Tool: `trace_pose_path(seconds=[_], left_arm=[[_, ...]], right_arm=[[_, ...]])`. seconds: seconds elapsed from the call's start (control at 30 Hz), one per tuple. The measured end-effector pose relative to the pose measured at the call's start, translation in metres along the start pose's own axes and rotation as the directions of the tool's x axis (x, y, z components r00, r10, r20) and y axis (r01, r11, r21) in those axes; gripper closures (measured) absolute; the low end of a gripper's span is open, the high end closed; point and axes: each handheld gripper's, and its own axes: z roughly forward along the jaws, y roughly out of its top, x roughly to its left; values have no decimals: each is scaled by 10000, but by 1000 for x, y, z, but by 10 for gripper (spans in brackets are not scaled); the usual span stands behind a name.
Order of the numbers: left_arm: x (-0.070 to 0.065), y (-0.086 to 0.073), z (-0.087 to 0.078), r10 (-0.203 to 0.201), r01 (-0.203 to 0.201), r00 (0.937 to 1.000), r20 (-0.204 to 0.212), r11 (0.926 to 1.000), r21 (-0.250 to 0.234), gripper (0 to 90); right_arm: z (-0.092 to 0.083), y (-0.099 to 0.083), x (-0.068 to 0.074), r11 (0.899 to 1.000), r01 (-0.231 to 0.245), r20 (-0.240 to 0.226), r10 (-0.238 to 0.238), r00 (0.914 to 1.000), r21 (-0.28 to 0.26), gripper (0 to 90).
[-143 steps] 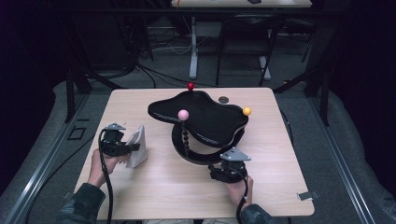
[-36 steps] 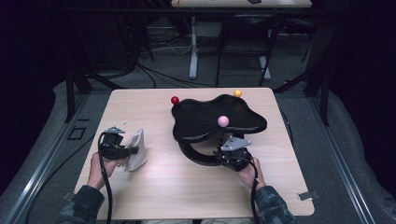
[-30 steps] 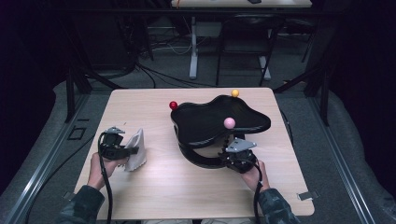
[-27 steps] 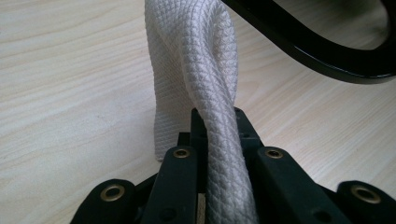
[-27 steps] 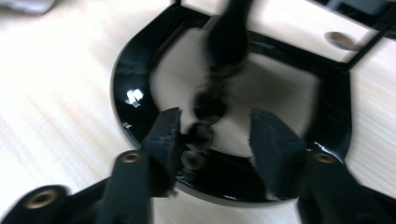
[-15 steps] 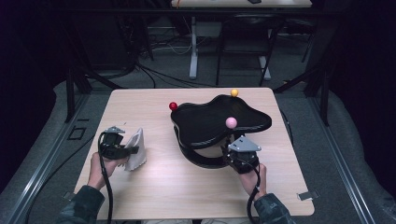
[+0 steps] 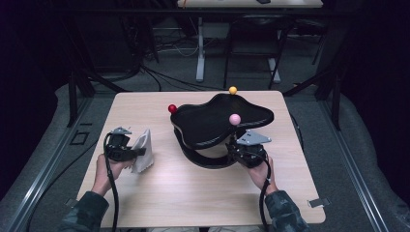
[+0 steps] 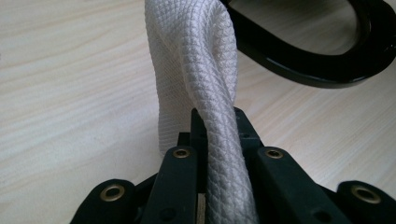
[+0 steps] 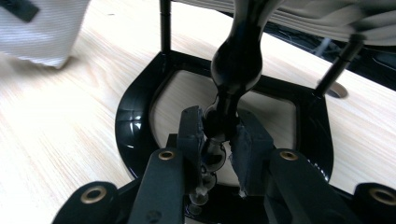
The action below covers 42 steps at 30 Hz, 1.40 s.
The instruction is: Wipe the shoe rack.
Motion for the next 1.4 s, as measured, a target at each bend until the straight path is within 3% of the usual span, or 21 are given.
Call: trace_pose_path(seconds=[0.07, 0.17, 0.23, 0.37, 0.43, 0.5, 0.57, 0.7, 0.87, 1.0, 1.07, 1.17, 1.4], left_arm=[[0, 4, 1, 96, -96, 9999, -90, 10000, -17, 828], [2, 13, 4, 94, -94, 9997, -219, 10000, -21, 828], [3, 20, 8, 97, -97, 9995, -290, 10000, -8, 828], [6, 40, 13, 45, -51, 9990, -449, 9999, -135, 828], [7, 49, 16, 14, -22, 9986, -527, 9999, -145, 828], [8, 58, 22, 28, -37, 9984, -567, 9999, -154, 828], [7, 67, 28, 118, -123, 9980, -614, 9999, -91, 828], [1, 79, 38, 376, -375, 9972, -651, 9993, 21, 829], [-5, 86, 46, 693, -693, 9947, -765, 9976, 23, 831], [-10, 86, 48, 867, -873, 9948, -534, 9961, -89, 833], [-13, 84, 45, 822, -831, 9960, -346, 9962, -249, 834], [-21, 80, 40, 1086, -1098, 9938, -243, 9926, -513, 834], [-38, 70, 25, 1737, -1713, 9846, 168, 9805, -963, 834]], right_arm=[[4, 2, 2, 9999, 49, -251, -51, 9997, -91, 742], [9, 5, 6, 9998, 193, -270, -196, 9994, -89, 743], [12, 7, 8, 9997, 252, -590, -256, 9979, -74, 742], [20, 12, 11, 9995, 300, -655, -305, 9974, -80, 742], [23, 14, 15, 9992, 401, -308, -403, 9987, -77, 736], [24, 16, 16, 9995, 294, -342, -291, 9990, 77, 727], [24, 16, 20, 9992, 319, 57, -320, 9995, 234, 709], [19, 15, 25, 9991, 145, 405, -162, 9991, 410, 686], [19, 14, 27, 9991, 99, 502, -119, 9987, 410, 734], [19, 13, 29, 9982, 106, 518, -137, 9986, 591, 743], [20, 13, 29, 9990, 44, 518, -67, 9986, 454, 743], [19, 13, 29, 9983, 27, 576, -60, 9983, 577, 743], [18, 12, 28, 9992, -167, 537, 147, 9984, 356, 746]])
